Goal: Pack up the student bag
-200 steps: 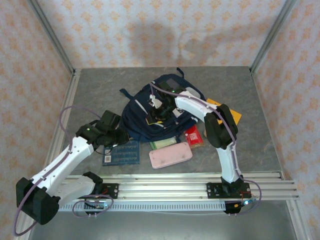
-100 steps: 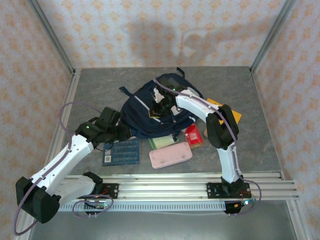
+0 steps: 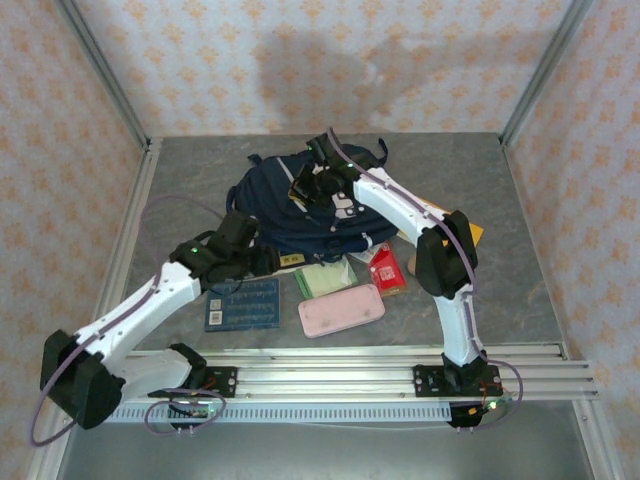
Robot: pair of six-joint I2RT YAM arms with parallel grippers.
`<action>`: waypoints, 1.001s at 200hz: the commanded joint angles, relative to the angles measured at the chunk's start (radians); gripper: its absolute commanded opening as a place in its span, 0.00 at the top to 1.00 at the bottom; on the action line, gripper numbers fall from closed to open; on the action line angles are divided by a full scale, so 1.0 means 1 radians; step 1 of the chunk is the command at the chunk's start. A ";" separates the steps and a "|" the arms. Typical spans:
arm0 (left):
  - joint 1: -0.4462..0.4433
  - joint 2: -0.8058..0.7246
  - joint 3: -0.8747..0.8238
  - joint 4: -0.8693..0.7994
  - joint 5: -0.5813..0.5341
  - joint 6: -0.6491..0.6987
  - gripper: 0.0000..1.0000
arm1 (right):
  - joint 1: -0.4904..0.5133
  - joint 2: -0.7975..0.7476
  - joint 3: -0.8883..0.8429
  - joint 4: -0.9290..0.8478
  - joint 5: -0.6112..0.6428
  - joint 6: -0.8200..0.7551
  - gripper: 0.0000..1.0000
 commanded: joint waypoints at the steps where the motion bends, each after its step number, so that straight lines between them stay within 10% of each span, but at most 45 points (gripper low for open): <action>1: -0.037 0.066 -0.008 0.114 -0.091 0.020 0.47 | -0.009 0.020 0.039 0.054 0.039 0.120 1.00; 138: -0.157 0.382 -0.025 0.635 -0.214 0.257 0.41 | -0.040 0.007 0.023 0.056 0.033 0.258 1.00; 200: -0.157 0.515 0.026 0.602 -0.148 0.258 0.50 | -0.040 -0.020 -0.040 0.092 0.024 0.282 1.00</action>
